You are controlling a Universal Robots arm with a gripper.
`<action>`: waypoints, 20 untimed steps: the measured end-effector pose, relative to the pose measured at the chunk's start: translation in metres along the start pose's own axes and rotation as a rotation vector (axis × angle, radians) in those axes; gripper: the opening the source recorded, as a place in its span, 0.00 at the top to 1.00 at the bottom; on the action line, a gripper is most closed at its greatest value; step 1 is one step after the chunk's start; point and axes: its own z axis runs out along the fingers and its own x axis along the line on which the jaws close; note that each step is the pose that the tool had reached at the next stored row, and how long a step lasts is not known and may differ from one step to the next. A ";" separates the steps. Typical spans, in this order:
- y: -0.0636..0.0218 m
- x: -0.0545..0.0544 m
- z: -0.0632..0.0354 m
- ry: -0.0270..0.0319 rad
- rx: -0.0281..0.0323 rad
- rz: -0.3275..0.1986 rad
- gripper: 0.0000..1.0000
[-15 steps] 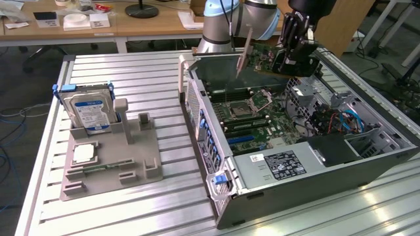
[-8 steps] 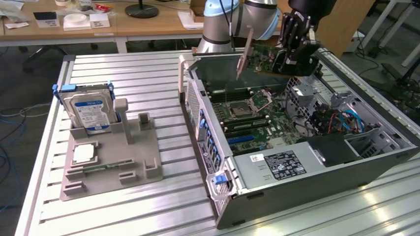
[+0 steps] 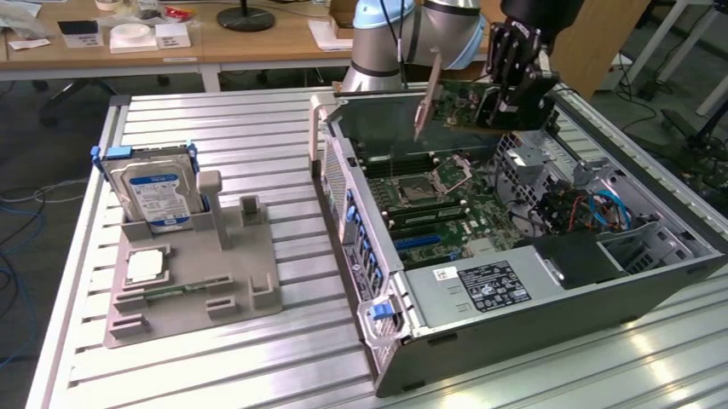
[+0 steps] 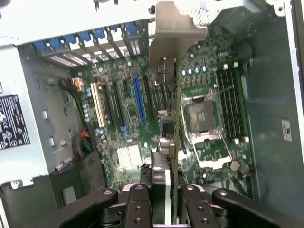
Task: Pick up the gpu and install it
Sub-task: 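Insert the gpu into the slot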
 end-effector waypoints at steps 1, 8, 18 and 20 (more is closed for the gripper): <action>0.0000 0.000 0.0002 -0.0015 0.0083 0.000 0.72; 0.0000 0.000 0.0014 0.0016 0.0281 -0.002 0.72; 0.0001 0.000 0.0063 -0.0018 0.0288 -0.077 0.72; 0.0001 0.001 0.0082 -0.0025 0.0287 -0.097 0.72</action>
